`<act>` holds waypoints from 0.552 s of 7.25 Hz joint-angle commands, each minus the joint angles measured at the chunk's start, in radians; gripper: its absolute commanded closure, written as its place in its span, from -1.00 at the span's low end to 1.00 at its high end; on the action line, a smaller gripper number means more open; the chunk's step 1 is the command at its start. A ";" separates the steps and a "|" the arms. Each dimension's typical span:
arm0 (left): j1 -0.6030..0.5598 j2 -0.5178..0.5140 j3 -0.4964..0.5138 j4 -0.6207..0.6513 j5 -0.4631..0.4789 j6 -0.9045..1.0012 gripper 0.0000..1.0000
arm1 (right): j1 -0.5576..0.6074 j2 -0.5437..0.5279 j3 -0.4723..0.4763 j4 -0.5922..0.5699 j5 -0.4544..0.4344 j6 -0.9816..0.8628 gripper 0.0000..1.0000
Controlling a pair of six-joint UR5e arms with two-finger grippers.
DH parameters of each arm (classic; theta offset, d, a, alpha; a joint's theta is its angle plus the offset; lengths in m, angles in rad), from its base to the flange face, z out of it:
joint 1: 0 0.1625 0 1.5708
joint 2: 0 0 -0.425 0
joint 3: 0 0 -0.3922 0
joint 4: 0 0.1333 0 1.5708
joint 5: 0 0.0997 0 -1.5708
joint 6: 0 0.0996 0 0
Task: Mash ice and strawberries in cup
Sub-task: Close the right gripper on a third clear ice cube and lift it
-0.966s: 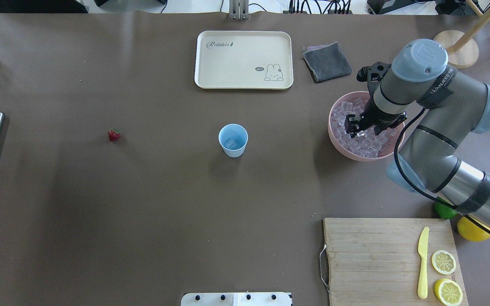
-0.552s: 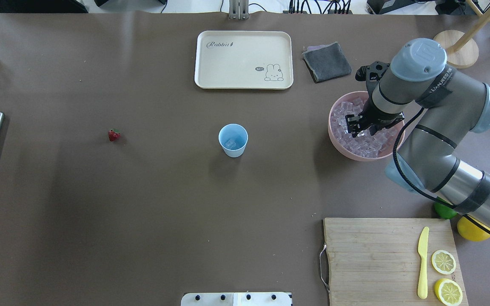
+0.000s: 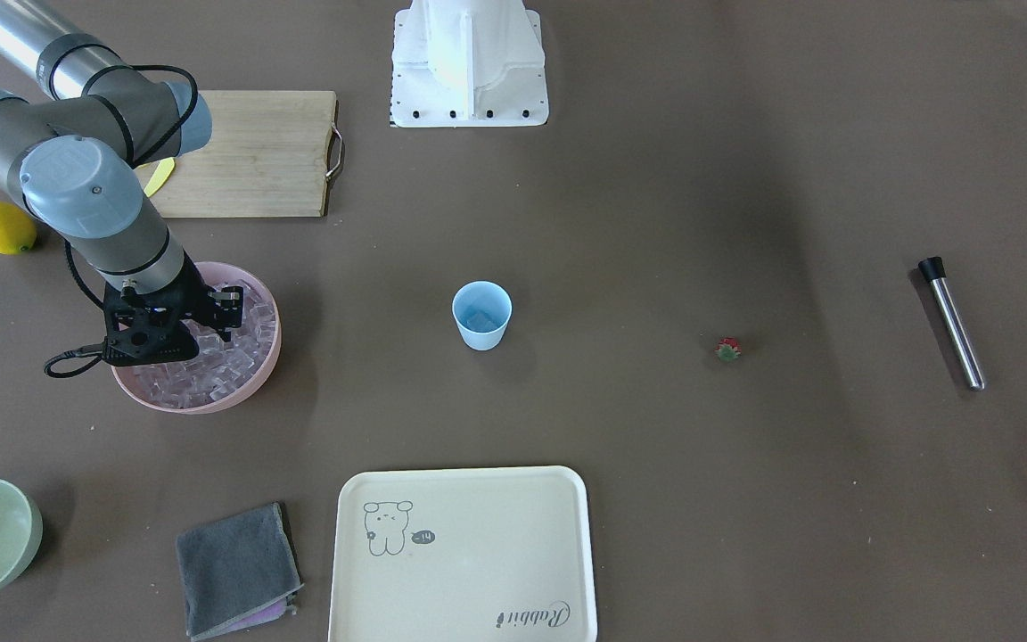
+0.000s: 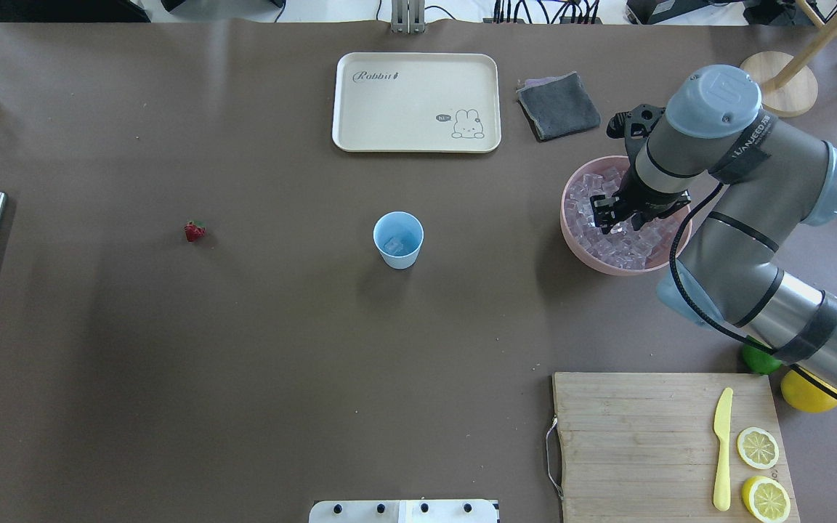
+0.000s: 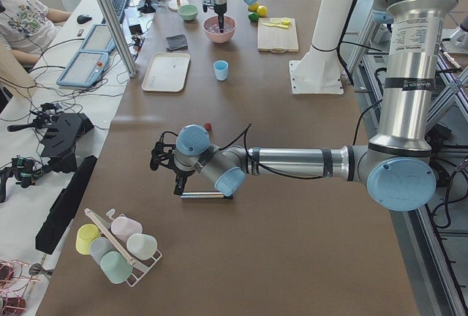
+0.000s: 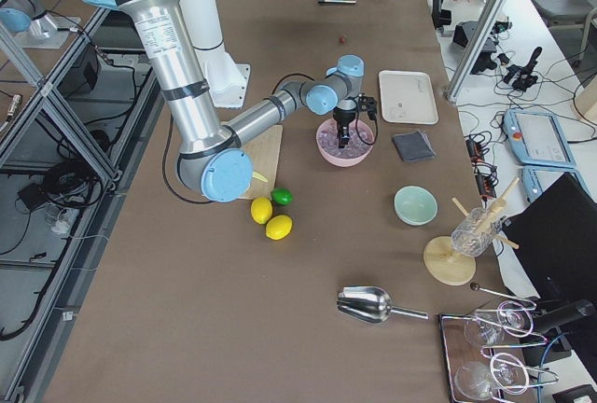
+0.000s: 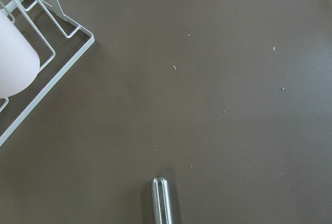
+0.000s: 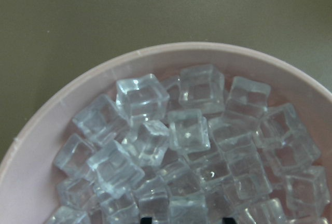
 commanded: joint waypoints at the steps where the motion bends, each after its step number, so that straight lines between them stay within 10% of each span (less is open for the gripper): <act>1: 0.001 -0.001 0.004 0.000 0.000 0.000 -0.94 | -0.001 0.003 -0.004 0.001 0.000 0.000 -0.08; 4: -0.001 0.001 0.003 -0.011 0.000 -0.002 -0.94 | -0.001 0.005 -0.003 0.001 0.000 0.006 0.46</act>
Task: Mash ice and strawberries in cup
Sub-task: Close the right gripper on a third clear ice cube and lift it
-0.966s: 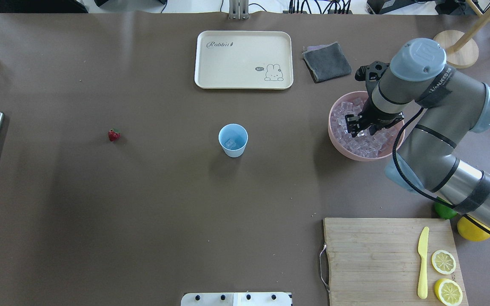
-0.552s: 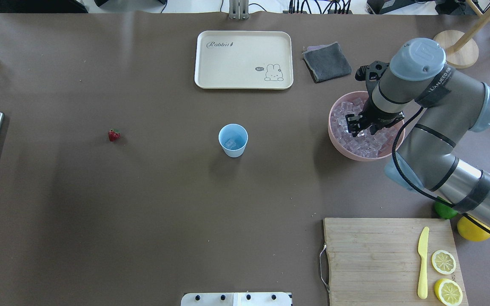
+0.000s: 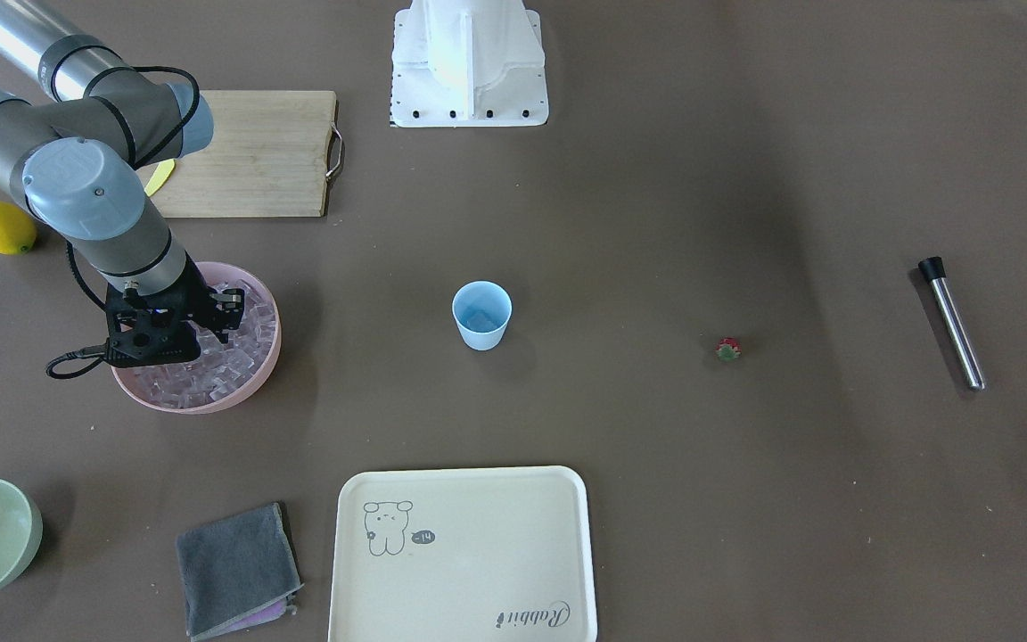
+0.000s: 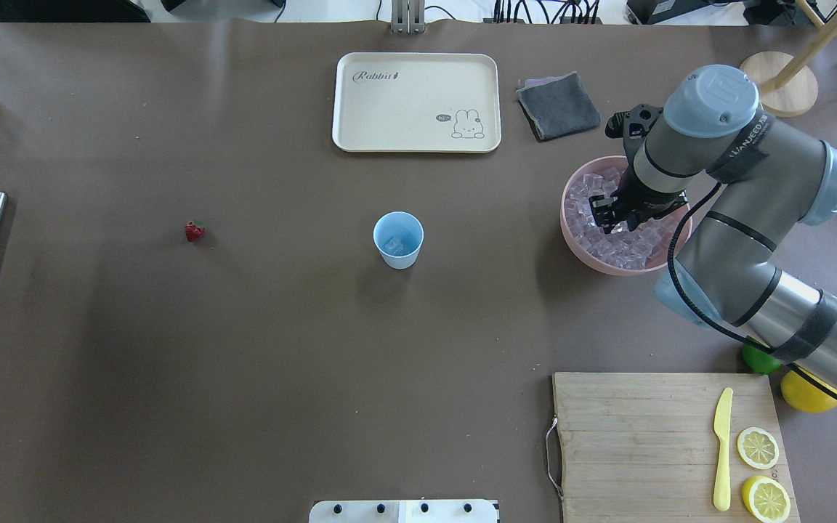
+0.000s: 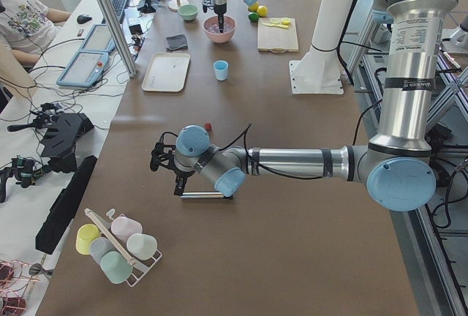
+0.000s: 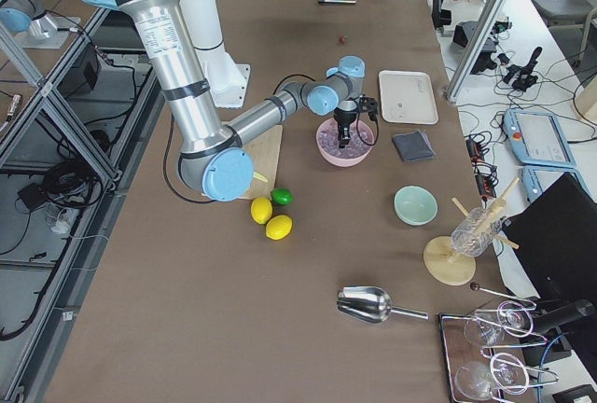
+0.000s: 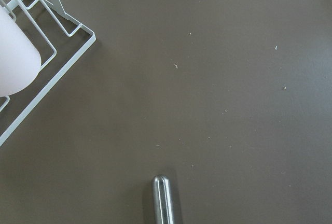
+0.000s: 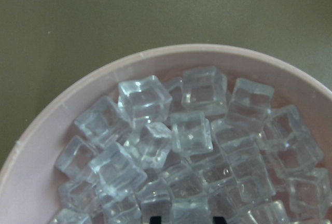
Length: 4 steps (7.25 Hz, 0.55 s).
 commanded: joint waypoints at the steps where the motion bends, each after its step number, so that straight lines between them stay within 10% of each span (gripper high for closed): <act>1: -0.001 0.003 0.002 -0.014 0.000 -0.001 -0.94 | 0.000 0.000 0.003 0.000 -0.001 0.004 0.50; 4: 0.001 0.004 0.000 -0.014 0.000 -0.001 -0.94 | 0.012 0.000 0.041 -0.006 0.005 0.004 1.00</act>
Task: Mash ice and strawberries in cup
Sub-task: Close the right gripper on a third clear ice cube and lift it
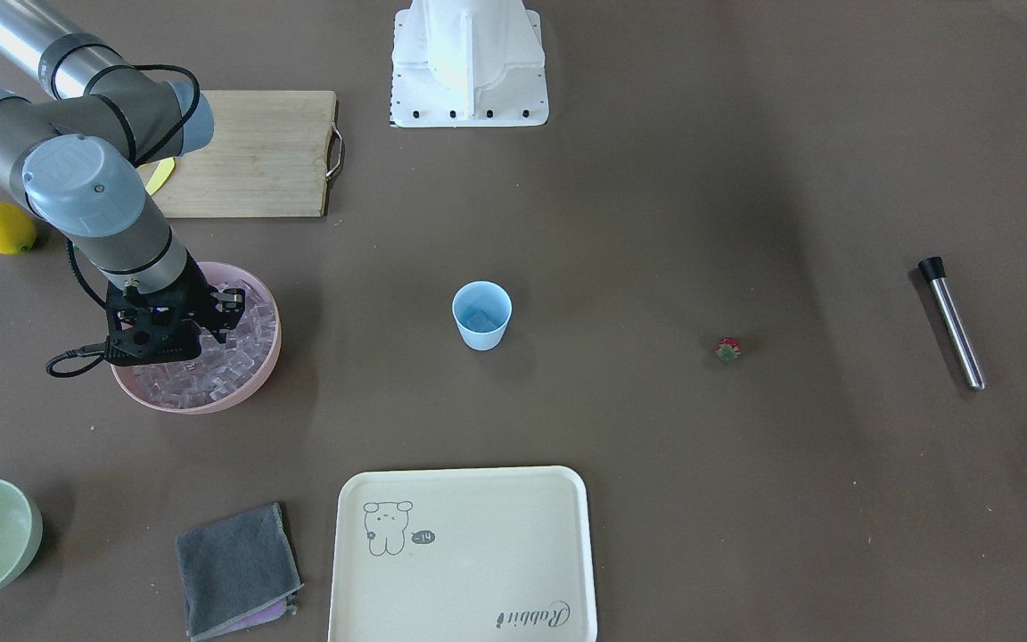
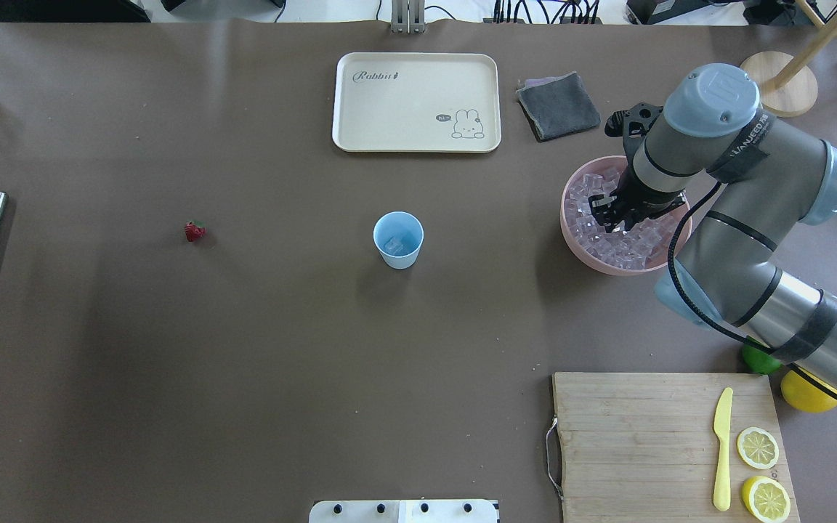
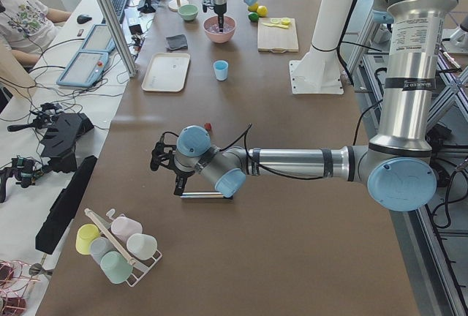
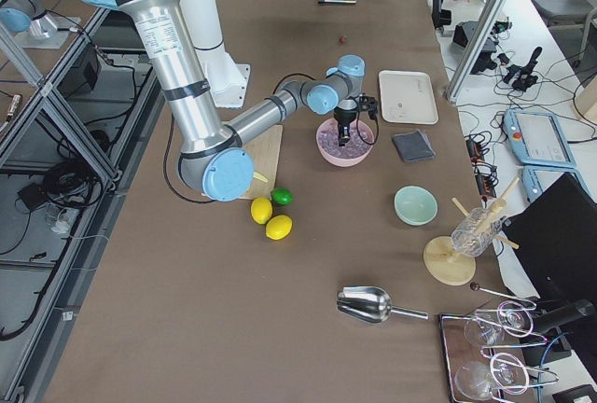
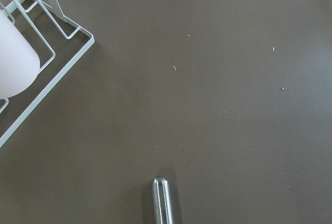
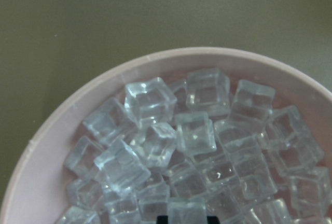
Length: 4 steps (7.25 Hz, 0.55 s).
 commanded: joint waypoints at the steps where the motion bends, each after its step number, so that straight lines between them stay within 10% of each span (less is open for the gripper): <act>1: 0.001 0.000 0.004 0.000 0.000 0.000 -0.94 | 0.025 0.000 0.058 -0.015 0.012 -0.003 1.00; 4: 0.001 0.000 0.010 -0.001 0.000 0.000 -0.94 | -0.013 0.195 0.055 -0.214 -0.008 0.035 1.00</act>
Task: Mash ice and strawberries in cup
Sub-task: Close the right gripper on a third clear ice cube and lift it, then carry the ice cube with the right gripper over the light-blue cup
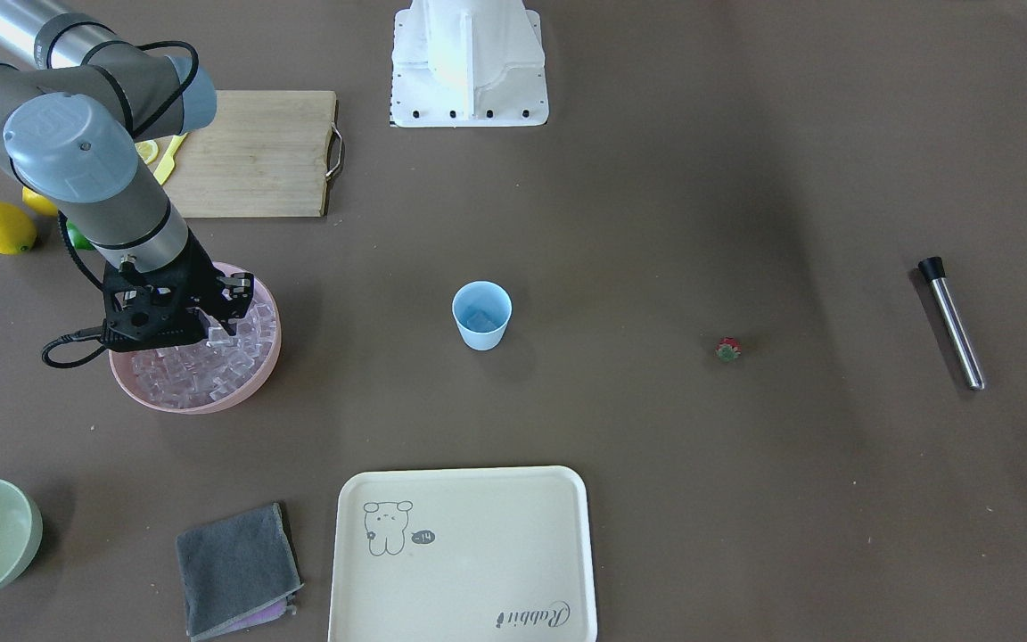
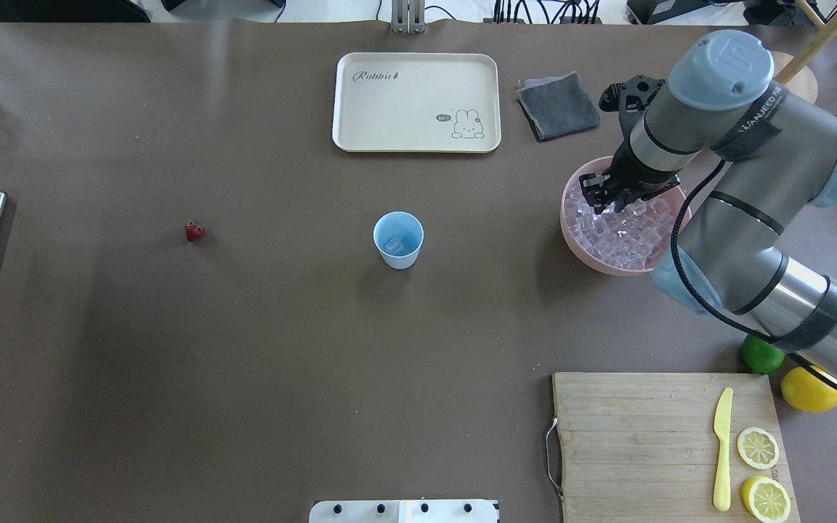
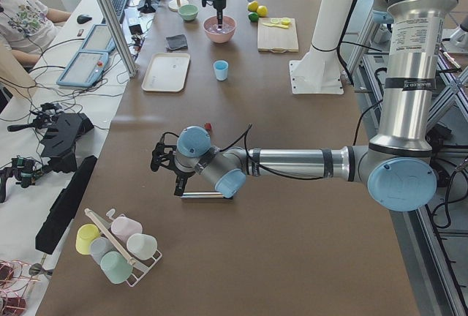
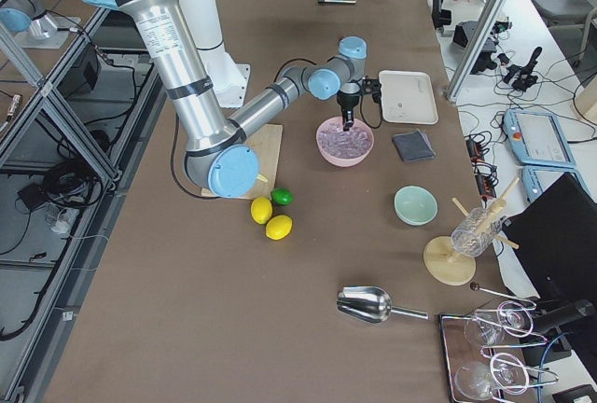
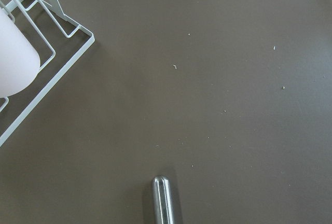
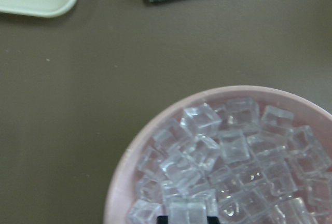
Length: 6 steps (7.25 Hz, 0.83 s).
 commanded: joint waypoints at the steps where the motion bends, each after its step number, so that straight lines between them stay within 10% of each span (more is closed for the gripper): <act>1: 0.000 0.000 0.004 -0.001 0.000 0.000 -0.94 | -0.052 0.204 -0.010 -0.163 -0.037 0.111 1.00; 6: 0.014 -0.008 0.004 -0.003 0.000 -0.025 -0.94 | -0.255 0.446 -0.157 -0.175 -0.198 0.360 1.00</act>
